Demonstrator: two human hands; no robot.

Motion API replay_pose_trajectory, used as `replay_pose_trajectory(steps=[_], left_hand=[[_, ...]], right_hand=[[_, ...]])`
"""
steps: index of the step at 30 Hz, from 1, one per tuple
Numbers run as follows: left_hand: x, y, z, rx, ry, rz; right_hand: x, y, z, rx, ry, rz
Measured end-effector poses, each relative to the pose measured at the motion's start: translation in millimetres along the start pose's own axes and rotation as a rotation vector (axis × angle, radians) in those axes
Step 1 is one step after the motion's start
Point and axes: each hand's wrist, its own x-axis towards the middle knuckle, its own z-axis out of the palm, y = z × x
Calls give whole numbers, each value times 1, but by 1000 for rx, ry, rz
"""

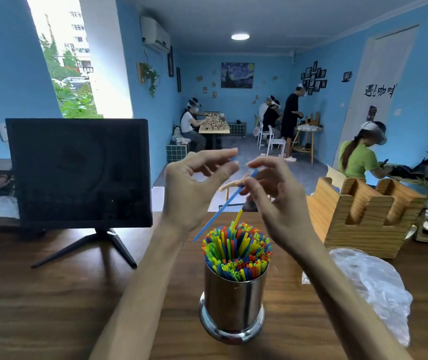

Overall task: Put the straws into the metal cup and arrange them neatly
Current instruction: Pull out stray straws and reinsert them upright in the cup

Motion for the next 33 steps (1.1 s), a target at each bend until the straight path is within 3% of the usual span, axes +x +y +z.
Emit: replay_pose_trajectory(steps=[9, 15, 19, 22, 26, 27, 31, 33], left_hand=[[-23, 4, 2, 120, -33, 86], [-23, 5, 5, -6, 3, 30], [-28, 2, 4, 50, 37, -6], [-33, -1, 0, 68, 98, -184], [-31, -4, -2, 82, -289, -673], [-31, -7, -1, 23, -305, -734], [-29, -15, 6, -375, 0, -774], [-26, -17, 9, -451, 107, -734]], right_hand=[[-9, 9, 18, -126, 145, -121], [-9, 10, 26, 3, 52, -2], [-7, 15, 26, -9, 158, -15], [-5, 16, 22, 30, 314, 34], [-10, 10, 22, 120, 378, 50], [-11, 8, 23, 172, 384, 73], [-20, 5, 26, 343, 384, 255], [-26, 8, 24, 420, 341, 372]])
